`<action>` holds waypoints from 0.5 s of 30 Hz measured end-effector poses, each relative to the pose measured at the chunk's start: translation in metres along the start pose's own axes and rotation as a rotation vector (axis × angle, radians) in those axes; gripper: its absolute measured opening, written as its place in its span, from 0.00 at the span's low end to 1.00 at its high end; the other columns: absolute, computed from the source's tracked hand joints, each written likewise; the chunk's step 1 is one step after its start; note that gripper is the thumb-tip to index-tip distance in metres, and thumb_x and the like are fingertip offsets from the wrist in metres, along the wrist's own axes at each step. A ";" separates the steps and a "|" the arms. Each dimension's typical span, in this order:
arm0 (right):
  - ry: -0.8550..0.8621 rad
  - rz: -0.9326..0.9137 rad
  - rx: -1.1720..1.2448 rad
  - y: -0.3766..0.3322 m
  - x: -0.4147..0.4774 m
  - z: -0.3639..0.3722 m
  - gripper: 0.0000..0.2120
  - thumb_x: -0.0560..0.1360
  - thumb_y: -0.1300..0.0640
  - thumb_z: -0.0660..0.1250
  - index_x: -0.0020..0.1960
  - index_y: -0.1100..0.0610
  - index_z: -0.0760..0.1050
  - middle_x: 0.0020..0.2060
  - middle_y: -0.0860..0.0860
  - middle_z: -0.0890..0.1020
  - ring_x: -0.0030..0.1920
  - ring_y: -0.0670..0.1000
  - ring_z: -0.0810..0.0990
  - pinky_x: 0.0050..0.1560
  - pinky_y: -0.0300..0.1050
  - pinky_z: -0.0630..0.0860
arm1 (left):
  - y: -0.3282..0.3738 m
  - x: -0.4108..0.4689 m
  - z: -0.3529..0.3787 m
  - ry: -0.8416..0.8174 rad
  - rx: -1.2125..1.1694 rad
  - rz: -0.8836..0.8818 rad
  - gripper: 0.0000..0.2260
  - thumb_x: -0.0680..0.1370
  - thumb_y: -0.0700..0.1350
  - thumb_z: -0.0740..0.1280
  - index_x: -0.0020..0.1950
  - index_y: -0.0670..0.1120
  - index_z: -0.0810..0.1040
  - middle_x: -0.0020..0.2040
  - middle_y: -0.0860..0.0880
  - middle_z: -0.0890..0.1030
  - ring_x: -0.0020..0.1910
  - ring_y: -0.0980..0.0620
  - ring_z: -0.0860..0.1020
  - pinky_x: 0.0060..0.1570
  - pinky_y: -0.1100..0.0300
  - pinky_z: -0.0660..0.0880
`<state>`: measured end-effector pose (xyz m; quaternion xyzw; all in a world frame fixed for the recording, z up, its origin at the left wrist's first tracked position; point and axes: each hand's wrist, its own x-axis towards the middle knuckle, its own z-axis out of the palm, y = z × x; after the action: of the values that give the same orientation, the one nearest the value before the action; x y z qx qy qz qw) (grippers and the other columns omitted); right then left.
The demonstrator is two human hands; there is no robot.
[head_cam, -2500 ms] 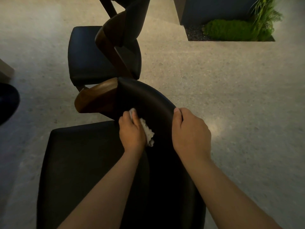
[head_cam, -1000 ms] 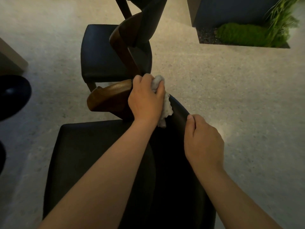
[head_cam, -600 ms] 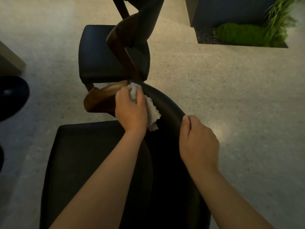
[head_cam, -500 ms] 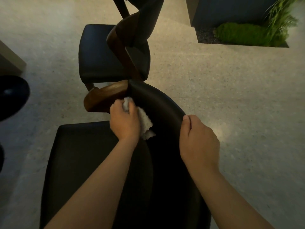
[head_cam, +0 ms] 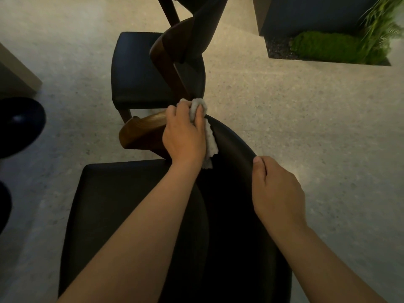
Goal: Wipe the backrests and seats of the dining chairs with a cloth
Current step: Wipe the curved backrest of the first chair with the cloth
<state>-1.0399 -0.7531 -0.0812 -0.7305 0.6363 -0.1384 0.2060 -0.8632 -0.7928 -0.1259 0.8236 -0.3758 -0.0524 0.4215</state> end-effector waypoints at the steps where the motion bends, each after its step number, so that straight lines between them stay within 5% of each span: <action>1: -0.008 -0.002 -0.009 0.000 0.001 -0.002 0.18 0.82 0.48 0.49 0.48 0.54 0.75 0.32 0.46 0.75 0.33 0.46 0.74 0.35 0.43 0.71 | -0.001 -0.001 0.001 0.016 -0.021 -0.022 0.10 0.81 0.56 0.60 0.55 0.51 0.73 0.48 0.54 0.72 0.39 0.60 0.71 0.36 0.71 0.62; 7: 0.048 -0.107 0.005 -0.018 0.022 -0.001 0.18 0.83 0.48 0.52 0.66 0.53 0.73 0.45 0.46 0.79 0.40 0.43 0.73 0.41 0.39 0.68 | -0.003 -0.010 -0.001 0.058 -0.242 -0.155 0.07 0.81 0.56 0.59 0.49 0.54 0.71 0.44 0.56 0.74 0.41 0.62 0.75 0.40 0.70 0.68; 11: -0.001 -0.092 0.018 -0.022 0.029 0.011 0.18 0.83 0.46 0.49 0.55 0.53 0.75 0.37 0.45 0.76 0.34 0.42 0.74 0.34 0.37 0.68 | -0.030 -0.024 -0.004 -0.005 -0.214 -0.244 0.09 0.82 0.54 0.56 0.48 0.52 0.72 0.44 0.54 0.75 0.40 0.60 0.75 0.40 0.65 0.68; 15: 0.061 -0.085 0.040 -0.021 0.028 0.016 0.18 0.82 0.45 0.49 0.48 0.51 0.74 0.31 0.44 0.73 0.30 0.43 0.74 0.31 0.38 0.68 | -0.071 -0.042 -0.006 -0.288 -0.151 -0.490 0.15 0.83 0.55 0.53 0.56 0.47 0.73 0.53 0.47 0.75 0.47 0.52 0.76 0.44 0.58 0.69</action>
<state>-1.0098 -0.7762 -0.0867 -0.7481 0.6076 -0.1820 0.1950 -0.8495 -0.7351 -0.1837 0.8403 -0.2166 -0.2970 0.3985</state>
